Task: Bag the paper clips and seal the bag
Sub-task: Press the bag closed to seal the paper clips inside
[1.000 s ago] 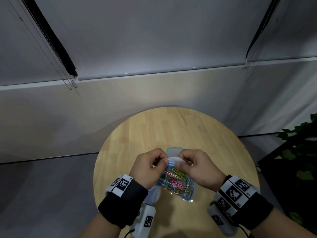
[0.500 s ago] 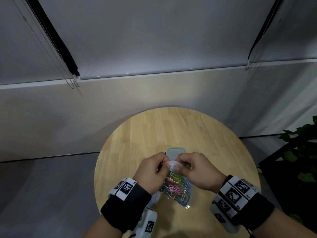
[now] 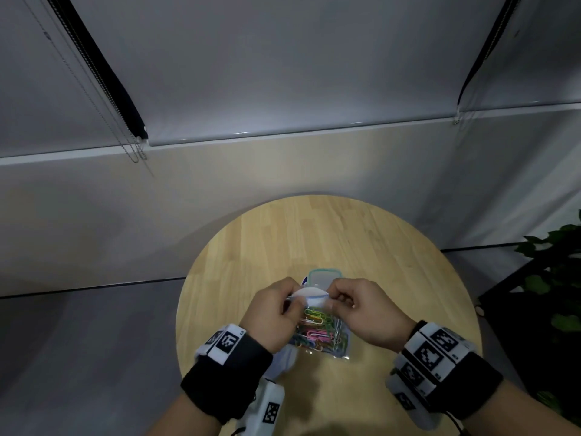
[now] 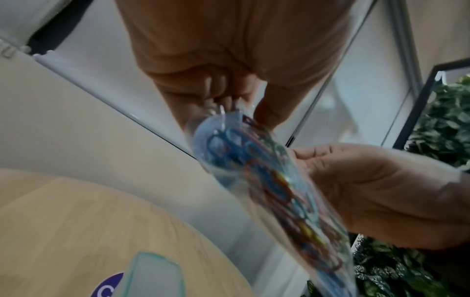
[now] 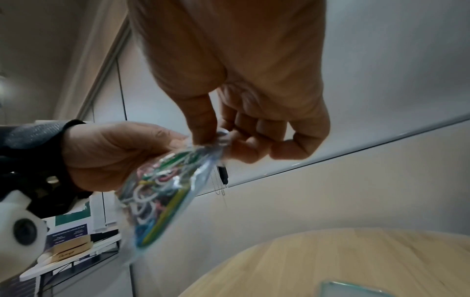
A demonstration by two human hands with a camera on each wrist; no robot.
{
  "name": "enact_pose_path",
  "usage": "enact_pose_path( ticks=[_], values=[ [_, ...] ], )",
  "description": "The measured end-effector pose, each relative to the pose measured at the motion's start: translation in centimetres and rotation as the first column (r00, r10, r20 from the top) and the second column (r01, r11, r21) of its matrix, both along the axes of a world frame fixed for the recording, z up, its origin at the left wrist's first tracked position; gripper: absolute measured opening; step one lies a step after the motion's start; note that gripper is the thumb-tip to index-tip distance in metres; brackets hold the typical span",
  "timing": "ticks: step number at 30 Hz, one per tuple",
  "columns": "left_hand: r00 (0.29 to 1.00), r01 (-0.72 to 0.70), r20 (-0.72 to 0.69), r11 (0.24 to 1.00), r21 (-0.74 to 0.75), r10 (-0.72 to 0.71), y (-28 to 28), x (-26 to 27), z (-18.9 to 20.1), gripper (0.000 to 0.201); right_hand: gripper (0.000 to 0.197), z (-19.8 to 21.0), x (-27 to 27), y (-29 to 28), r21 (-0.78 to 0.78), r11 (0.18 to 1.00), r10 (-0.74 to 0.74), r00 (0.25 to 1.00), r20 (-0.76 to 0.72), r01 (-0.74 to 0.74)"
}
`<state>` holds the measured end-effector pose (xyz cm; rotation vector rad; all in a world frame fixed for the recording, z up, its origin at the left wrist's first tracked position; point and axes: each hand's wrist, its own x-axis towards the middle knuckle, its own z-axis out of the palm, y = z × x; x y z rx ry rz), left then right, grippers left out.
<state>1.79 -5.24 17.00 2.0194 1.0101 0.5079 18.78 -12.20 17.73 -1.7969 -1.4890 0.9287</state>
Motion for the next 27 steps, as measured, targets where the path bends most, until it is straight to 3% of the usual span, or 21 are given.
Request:
enact_pose_path(
  ticks=[7, 9, 10, 15, 19, 22, 27],
  values=[
    [0.995, 0.099, 0.012, 0.988, -0.116, -0.099, 0.6, 0.4, 0.4, 0.019, 0.013, -0.4, 0.4, -0.4, 0.034, 0.999, -0.019, 1.000, 0.008, 0.019],
    [0.994, 0.106, -0.001, 0.989, -0.105, -0.107, 0.7, 0.5, 0.3, 0.013, 0.011, -0.4, 0.2, -0.3, 0.056, 0.998, -0.011, 0.999, 0.046, 0.009],
    [0.993, 0.114, -0.011, 0.990, -0.087, -0.115, 0.7, 0.6, 0.3, 0.006, 0.010, -0.4, 0.1, -0.3, 0.066, 0.998, -0.005, 0.997, 0.075, 0.000],
    [0.987, 0.159, -0.035, 0.987, 0.032, -0.158, 0.8, 1.2, 0.6, 0.008, 0.019, 0.6, -0.3, -0.3, 0.102, 0.992, 0.050, 0.967, 0.249, -0.078],
    [0.968, 0.223, -0.144, 0.966, 0.130, -0.204, 0.6, 1.5, 1.0, 0.011, 0.017, 0.8, -0.4, -0.4, 0.153, 0.977, 0.084, 0.931, 0.355, -0.147],
    [0.946, 0.278, -0.227, 0.940, 0.199, -0.232, 1.2, 1.0, 0.9, 0.018, 0.011, 0.6, 0.9, -0.7, 0.148, 0.982, 0.056, 0.934, 0.352, -0.114],
    [0.919, 0.369, -0.241, 0.898, 0.239, -0.313, 2.1, 0.3, 0.1, 0.032, 0.022, 0.1, 1.8, -1.0, 0.141, 0.980, 0.089, 0.945, 0.314, -0.139]
  ],
)
